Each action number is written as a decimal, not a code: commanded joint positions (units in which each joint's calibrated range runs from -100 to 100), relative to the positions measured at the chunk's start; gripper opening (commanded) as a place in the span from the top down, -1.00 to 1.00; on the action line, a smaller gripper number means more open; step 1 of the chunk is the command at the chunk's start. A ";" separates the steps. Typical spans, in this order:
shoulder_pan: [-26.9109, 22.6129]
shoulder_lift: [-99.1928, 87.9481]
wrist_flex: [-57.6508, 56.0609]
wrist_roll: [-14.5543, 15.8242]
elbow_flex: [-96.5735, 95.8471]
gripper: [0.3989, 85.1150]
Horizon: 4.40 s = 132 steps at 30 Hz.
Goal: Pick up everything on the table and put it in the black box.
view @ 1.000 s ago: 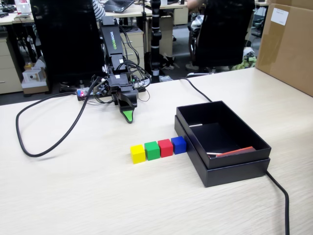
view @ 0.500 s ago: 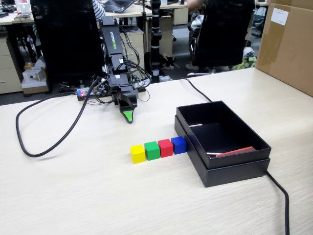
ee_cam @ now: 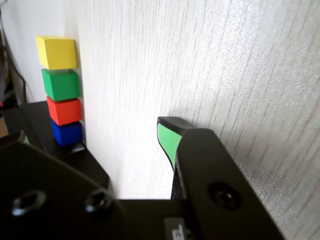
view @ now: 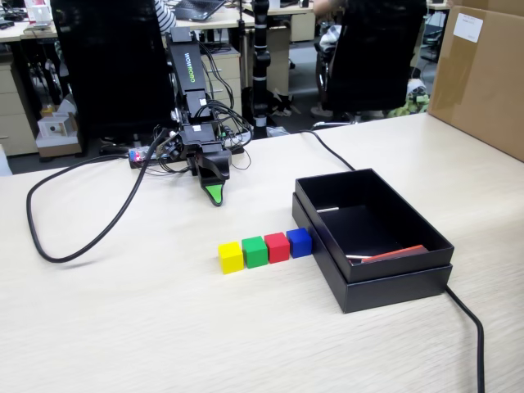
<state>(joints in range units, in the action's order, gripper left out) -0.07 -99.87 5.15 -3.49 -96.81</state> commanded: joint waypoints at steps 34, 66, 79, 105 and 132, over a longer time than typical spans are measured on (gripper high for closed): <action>3.61 55.06 -67.65 1.95 85.93 -0.11; 3.52 115.53 -77.68 1.42 130.89 -0.04; 3.47 122.30 -77.76 2.69 135.25 0.70; -14.46 108.76 -77.68 5.03 158.09 0.70; -15.63 128.61 -77.76 7.67 161.81 0.08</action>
<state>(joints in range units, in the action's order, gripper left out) -15.65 38.64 -72.67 4.18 61.20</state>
